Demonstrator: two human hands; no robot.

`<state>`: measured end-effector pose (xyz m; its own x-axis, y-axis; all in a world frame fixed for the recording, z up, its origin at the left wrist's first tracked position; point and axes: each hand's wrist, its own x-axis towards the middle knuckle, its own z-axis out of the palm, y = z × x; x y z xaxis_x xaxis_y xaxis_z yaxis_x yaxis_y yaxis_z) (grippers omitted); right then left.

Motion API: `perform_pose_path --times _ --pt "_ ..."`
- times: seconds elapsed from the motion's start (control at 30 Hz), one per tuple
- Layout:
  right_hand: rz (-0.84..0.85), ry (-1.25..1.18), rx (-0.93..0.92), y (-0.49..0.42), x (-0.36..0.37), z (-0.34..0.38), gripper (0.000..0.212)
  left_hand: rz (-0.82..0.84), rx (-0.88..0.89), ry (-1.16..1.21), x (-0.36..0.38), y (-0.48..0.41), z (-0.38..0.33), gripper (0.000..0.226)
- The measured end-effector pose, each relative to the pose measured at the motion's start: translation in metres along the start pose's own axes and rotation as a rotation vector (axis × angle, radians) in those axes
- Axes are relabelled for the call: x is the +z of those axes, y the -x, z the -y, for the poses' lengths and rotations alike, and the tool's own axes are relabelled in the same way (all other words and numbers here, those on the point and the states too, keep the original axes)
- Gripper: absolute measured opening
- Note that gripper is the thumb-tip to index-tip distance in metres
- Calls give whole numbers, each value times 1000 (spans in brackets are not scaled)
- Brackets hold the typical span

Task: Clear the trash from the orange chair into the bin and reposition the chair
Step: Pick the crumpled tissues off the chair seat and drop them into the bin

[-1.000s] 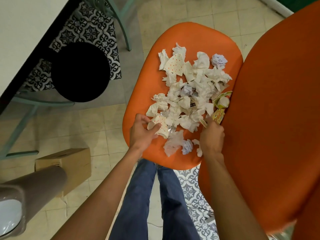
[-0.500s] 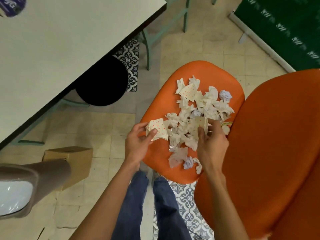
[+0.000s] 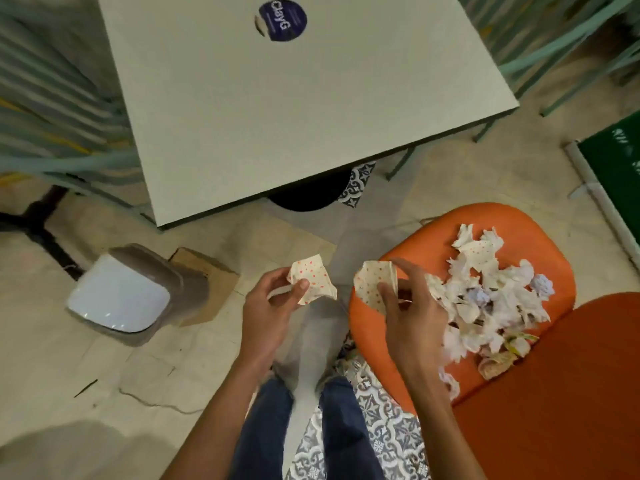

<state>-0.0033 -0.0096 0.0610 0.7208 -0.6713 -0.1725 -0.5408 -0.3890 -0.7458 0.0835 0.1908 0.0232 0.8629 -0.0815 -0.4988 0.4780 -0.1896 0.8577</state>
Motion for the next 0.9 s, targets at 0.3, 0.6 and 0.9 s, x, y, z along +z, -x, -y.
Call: perform_pose_path --times 0.3,0.6,0.9 --pt "278 -26 -191 60 142 87 14 -276 -44 34 -190 8 22 38" --pt "578 129 -434 100 274 143 17 -559 -111 111 -322 29 66 28" --pt "717 368 -726 115 377 178 30 -644 -153 185 -360 35 92 35"
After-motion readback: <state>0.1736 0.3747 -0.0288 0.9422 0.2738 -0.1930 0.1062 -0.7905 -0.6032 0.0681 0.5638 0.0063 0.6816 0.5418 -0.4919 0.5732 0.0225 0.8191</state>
